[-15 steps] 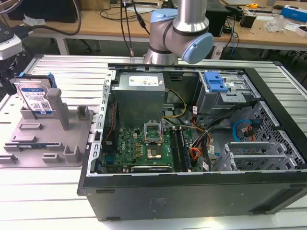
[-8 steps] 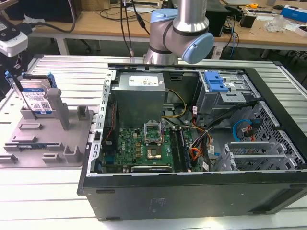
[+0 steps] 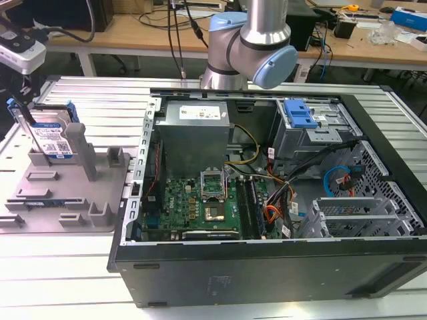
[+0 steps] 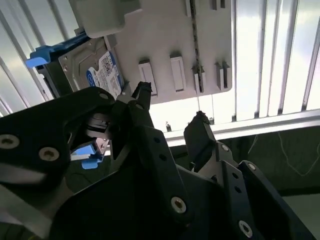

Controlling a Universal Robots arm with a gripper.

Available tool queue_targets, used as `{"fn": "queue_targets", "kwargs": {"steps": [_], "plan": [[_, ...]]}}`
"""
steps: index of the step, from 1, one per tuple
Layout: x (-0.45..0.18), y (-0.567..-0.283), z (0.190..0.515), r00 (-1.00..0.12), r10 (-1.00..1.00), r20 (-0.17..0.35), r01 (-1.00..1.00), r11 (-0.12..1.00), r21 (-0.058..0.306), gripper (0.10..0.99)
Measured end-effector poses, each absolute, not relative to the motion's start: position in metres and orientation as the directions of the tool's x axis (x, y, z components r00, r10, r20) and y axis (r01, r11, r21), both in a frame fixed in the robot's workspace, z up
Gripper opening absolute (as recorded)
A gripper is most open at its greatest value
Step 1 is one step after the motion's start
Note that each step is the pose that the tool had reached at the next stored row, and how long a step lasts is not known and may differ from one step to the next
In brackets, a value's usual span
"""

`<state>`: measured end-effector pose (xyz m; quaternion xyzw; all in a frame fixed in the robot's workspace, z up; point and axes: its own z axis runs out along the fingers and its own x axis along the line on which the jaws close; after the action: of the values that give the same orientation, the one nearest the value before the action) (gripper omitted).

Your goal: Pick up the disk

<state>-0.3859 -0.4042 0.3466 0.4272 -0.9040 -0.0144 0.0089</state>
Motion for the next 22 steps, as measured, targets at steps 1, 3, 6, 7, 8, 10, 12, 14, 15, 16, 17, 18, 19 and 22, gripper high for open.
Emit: {"fn": "queue_targets", "kwargs": {"steps": [1,3,6,7,8,10,12,14,15,16,17,18,19,22], "plan": [[-0.3859,-0.4042,0.3464,-0.619,-0.785,0.004,-0.785,0.619,0.033,0.541],[-0.3859,-0.4042,0.3461,-0.59,-0.807,0.004,-0.807,0.59,0.032,0.541],[-0.3859,-0.4042,0.3457,-0.535,-0.845,0.005,-0.844,0.535,0.031,0.541],[-0.3859,-0.4042,0.3455,-0.499,-0.867,0.004,-0.866,0.498,0.031,0.541],[-0.3859,-0.4042,0.3451,-0.44,-0.898,0.004,-0.897,0.44,0.03,0.541],[-0.3859,-0.4042,0.3447,-0.385,-0.923,0.004,-0.923,0.385,0.029,0.541],[-0.3859,-0.4042,0.3446,-0.342,-0.94,0.003,-0.939,0.342,0.028,0.541],[-0.3859,-0.4042,0.3445,-0.307,-0.952,0.003,-0.951,0.307,0.027,0.541],[-0.3859,-0.4042,0.3443,-0.284,-0.959,0.003,-0.958,0.284,0.026,0.541],[-0.3858,-0.4042,0.3442,-0.263,-0.965,0.003,-0.964,0.263,0.026,0.541],[-0.3859,-0.4042,0.344,-0.226,-0.974,0.003,-0.974,0.226,0.025,0.541],[-0.3859,-0.4042,0.3438,-0.203,-0.979,0.003,-0.979,0.203,0.025,0.541],[-0.3859,-0.4042,0.3437,-0.182,-0.983,0.002,-0.983,0.182,0.024,0.541],[-0.3857,-0.4042,0.3433,-0.143,-0.99,0.003,-0.989,0.143,0.024,0.541]]}}
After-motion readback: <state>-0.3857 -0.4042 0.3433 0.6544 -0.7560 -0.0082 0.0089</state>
